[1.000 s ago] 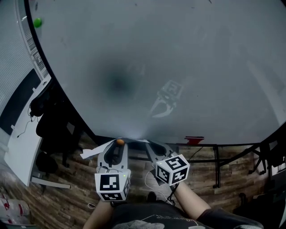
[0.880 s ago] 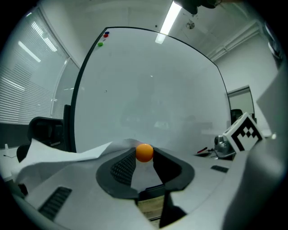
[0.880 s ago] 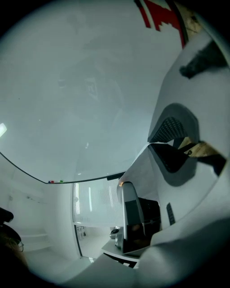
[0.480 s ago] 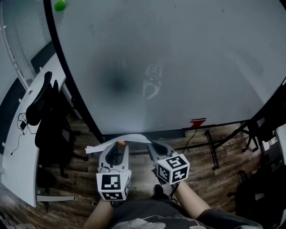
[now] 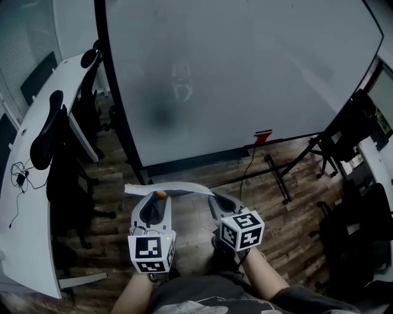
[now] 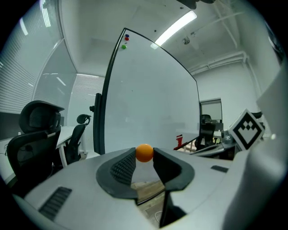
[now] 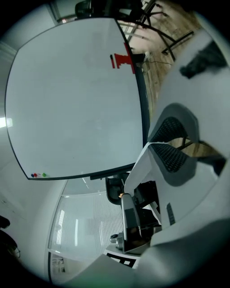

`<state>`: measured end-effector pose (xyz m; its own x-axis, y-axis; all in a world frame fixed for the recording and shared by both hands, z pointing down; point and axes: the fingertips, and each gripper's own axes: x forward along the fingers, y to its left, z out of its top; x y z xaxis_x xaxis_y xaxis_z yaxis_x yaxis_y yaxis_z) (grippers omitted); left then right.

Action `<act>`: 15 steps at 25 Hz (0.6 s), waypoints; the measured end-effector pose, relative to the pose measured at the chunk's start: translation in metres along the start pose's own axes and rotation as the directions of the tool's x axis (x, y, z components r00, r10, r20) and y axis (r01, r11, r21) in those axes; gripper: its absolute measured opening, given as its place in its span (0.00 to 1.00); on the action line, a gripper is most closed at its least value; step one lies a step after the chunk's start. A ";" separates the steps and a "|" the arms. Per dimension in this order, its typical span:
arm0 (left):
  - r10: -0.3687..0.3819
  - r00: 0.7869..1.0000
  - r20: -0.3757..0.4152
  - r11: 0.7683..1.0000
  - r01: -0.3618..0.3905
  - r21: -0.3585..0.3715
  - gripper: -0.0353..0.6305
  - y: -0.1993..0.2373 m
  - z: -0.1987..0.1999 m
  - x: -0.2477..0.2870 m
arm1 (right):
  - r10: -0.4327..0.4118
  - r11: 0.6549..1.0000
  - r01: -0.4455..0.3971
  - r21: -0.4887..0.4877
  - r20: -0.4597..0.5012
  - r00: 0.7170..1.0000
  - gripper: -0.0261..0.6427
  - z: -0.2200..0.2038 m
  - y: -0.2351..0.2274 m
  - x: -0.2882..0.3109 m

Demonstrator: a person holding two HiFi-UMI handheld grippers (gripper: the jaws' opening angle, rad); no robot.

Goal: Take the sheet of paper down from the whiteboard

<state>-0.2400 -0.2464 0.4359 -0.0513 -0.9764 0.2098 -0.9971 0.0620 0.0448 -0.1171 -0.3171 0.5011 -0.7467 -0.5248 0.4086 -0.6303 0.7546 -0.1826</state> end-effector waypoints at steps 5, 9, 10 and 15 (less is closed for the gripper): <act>-0.100 0.993 -0.057 0.995 0.101 0.014 0.24 0.003 -0.029 -0.030 | -0.108 0.991 0.110 0.070 -0.027 0.994 0.08 -0.041 0.024 -0.034; -0.148 0.985 -0.087 0.989 0.149 0.006 0.24 -0.003 -0.047 -0.046 | -0.161 0.983 0.166 0.085 -0.054 0.985 0.08 -0.063 0.033 -0.062; -0.157 0.984 -0.088 0.987 0.158 0.008 0.24 -0.005 -0.048 -0.048 | -0.174 0.980 0.179 0.087 -0.059 0.983 0.08 -0.066 0.032 -0.068; -0.182 0.980 -0.085 0.983 0.183 -0.004 0.24 -0.018 -0.053 -0.056 | -0.233 0.965 0.240 0.110 -0.068 0.970 0.08 -0.081 0.022 -0.100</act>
<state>-0.2160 -0.1821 0.4754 0.1363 -0.9502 0.2803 -0.9895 -0.1166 0.0859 -0.0392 -0.2163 0.5284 -0.5629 -0.6581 0.5000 -0.8102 0.5591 -0.1763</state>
